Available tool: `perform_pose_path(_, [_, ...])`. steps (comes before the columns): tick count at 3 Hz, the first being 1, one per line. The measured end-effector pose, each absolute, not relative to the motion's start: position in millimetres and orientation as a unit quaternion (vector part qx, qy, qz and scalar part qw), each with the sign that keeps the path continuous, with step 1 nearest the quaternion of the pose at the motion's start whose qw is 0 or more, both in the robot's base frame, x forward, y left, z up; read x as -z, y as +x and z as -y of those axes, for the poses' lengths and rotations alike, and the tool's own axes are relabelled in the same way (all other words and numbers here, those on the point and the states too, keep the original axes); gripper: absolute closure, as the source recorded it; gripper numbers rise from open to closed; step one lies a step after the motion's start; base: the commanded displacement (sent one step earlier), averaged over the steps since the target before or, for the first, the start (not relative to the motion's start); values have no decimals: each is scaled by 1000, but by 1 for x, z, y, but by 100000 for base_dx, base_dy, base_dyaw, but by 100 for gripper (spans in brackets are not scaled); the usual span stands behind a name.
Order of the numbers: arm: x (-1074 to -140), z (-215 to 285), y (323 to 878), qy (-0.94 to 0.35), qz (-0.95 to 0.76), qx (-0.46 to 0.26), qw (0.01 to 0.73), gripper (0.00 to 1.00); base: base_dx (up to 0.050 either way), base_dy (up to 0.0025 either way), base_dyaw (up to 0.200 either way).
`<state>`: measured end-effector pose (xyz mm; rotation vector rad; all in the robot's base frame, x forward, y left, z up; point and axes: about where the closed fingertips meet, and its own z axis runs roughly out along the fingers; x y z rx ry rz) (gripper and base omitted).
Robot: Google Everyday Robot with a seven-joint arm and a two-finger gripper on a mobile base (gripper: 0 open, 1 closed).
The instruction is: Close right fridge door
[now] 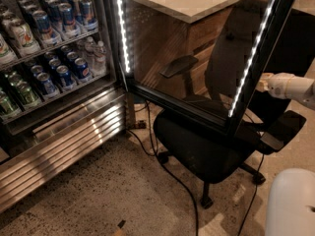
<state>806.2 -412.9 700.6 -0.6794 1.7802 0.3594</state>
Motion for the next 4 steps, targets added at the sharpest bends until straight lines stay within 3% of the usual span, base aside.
perform_pose_path(1, [-706,410,793,-283,-751,-172,571,100,0,0,0])
perform_pose_path(4, [-680,328,737,-299,-742,-269,536,100,0,0,0])
